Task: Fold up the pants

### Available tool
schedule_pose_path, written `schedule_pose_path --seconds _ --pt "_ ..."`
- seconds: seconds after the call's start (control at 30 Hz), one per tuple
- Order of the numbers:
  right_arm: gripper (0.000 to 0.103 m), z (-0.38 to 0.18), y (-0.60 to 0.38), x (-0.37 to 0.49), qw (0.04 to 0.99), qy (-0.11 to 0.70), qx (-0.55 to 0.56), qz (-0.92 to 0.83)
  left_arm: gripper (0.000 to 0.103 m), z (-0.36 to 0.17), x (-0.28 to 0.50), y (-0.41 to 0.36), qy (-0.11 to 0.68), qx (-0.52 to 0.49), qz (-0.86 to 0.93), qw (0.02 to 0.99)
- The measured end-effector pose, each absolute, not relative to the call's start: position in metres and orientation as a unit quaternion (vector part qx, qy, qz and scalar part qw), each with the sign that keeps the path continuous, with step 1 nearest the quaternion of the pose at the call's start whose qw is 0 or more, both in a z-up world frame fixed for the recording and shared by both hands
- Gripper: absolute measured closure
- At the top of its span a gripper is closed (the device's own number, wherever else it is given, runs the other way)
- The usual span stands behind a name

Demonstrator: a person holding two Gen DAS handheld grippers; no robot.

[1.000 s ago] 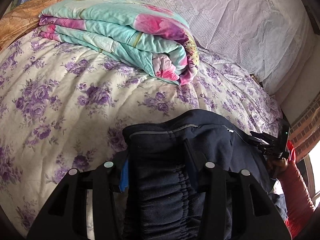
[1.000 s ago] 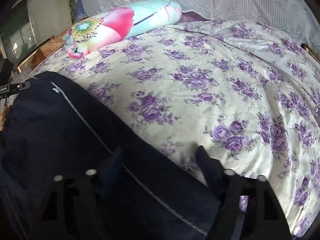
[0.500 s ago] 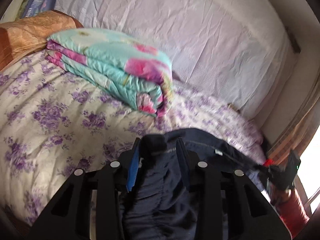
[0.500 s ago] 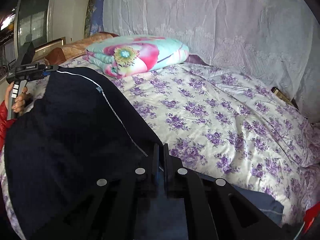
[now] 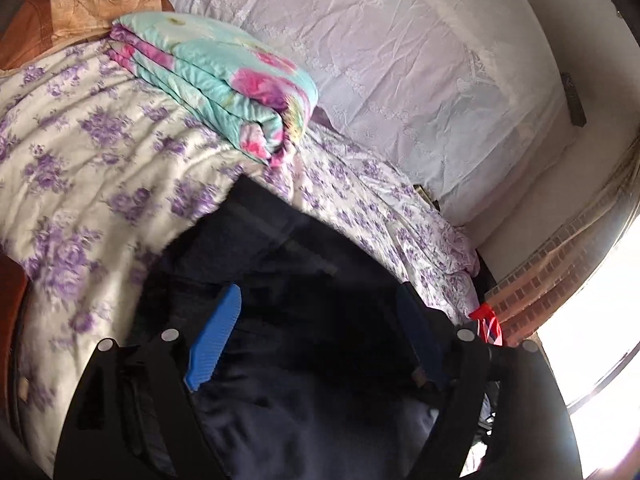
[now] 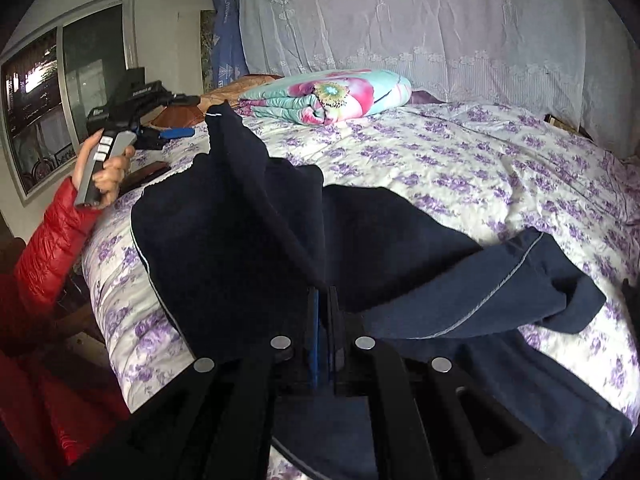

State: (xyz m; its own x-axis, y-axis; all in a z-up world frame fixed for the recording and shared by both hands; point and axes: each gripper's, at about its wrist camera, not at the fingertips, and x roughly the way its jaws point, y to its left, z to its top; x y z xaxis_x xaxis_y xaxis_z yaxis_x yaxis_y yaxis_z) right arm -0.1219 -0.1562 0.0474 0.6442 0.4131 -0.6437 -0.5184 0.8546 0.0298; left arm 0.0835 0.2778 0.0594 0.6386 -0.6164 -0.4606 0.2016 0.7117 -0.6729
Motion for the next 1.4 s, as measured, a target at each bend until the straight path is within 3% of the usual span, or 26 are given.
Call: schedule_pose_path --seconds 0.1,0.27,0.33,0.4,0.47,0.73,1.0,1.17,1.33,1.4 --pt "0.099 0.036 -0.162 -0.129 0.903 0.337 -0.058 0.260 0.016 0.063 0.088 0.258 0.389 -0.280 -0.205 0.853" --pt "0.099 0.022 -0.175 -0.132 0.904 0.335 -0.030 0.265 0.018 0.036 0.092 0.256 0.440 -0.300 -0.147 0.834" --pt "0.099 0.016 -0.177 -0.131 0.903 0.335 -0.023 0.267 0.032 0.024 0.088 0.265 0.444 -0.322 -0.137 0.825" --pt "0.099 0.014 -0.180 -0.129 0.903 0.335 -0.014 0.270 0.064 0.018 0.082 0.270 0.445 -0.333 -0.136 0.820" --pt "0.099 0.015 -0.181 -0.128 0.903 0.332 -0.010 0.272 0.081 0.021 0.074 0.273 0.442 -0.326 -0.136 0.825" --pt "0.099 0.046 -0.192 -0.149 0.915 0.303 -0.021 0.265 0.083 0.047 0.025 0.276 0.426 -0.281 -0.172 0.843" --pt "0.099 0.015 -0.184 -0.177 0.890 0.365 -0.034 0.269 0.083 -0.014 -0.001 0.297 0.475 -0.280 -0.152 0.820" --pt "0.099 0.002 -0.184 -0.171 0.884 0.383 -0.017 0.267 0.083 -0.016 -0.014 0.313 0.456 -0.321 -0.165 0.814" --pt "0.099 -0.010 -0.182 -0.170 0.881 0.391 -0.017 0.266 0.081 0.002 -0.038 0.315 0.436 -0.303 -0.132 0.837" --pt "0.099 -0.013 -0.185 -0.168 0.880 0.393 -0.006 0.268 0.074 0.017 -0.049 0.311 0.421 -0.260 -0.089 0.865"
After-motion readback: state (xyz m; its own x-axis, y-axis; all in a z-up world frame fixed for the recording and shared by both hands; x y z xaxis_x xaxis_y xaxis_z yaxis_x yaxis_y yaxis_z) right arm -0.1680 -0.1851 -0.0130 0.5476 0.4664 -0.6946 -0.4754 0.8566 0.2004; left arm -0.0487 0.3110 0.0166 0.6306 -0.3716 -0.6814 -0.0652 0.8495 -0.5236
